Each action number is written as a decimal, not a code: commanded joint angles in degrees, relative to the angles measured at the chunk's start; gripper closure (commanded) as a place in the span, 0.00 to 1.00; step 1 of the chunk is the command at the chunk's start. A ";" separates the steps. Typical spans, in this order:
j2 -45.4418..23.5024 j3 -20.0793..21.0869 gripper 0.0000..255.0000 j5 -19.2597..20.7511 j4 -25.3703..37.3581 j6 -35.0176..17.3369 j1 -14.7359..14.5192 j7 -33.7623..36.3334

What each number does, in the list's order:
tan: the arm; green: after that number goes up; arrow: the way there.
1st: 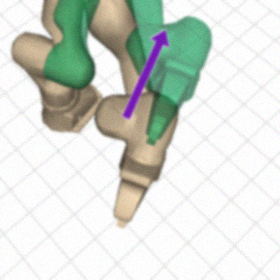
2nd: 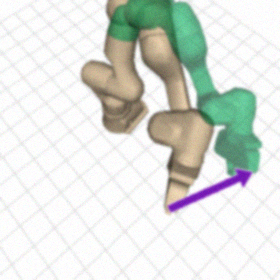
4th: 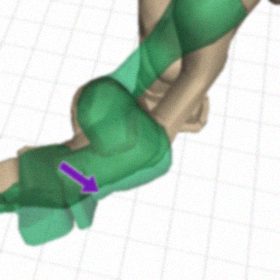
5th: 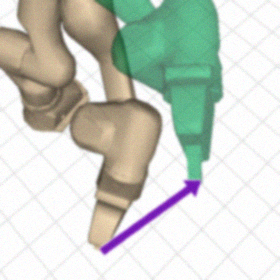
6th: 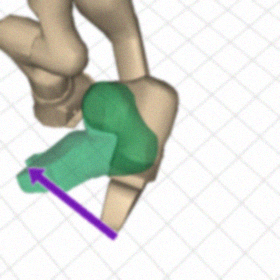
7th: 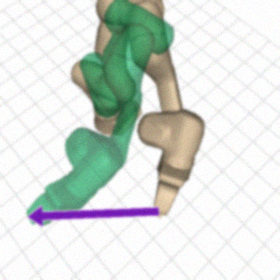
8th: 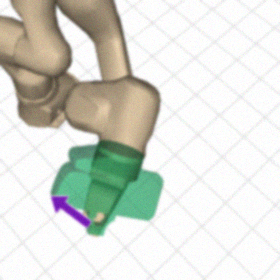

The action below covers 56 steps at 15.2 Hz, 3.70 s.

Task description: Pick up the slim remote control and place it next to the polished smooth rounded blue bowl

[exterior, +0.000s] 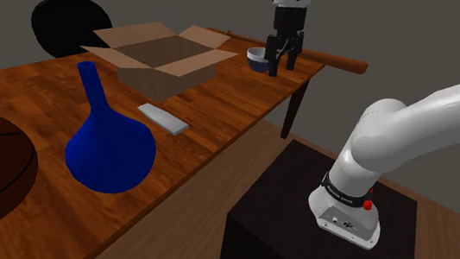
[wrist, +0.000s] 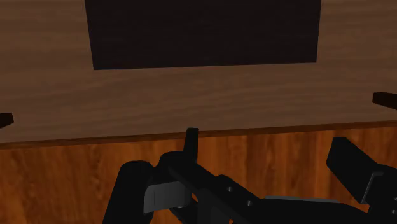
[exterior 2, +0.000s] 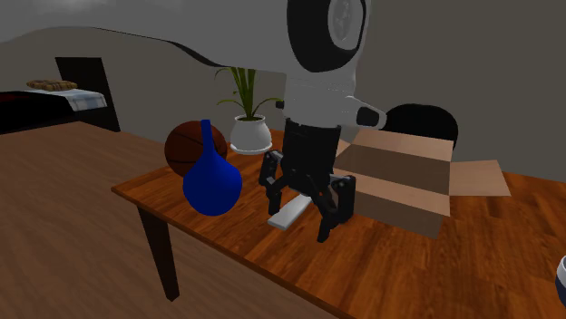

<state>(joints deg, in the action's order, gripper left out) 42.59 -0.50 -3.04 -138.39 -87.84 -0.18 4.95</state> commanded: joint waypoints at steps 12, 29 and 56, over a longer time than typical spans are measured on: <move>-19.73 6.25 0.00 -2.09 4.59 -18.08 -2.72 4.53; -55.15 12.05 0.00 5.53 29.37 -32.21 -6.75 14.16; -65.43 11.74 1.00 8.70 35.02 -37.27 -8.63 16.46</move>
<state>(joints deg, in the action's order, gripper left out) -22.84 11.25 5.67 -103.37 -125.11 -8.81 21.41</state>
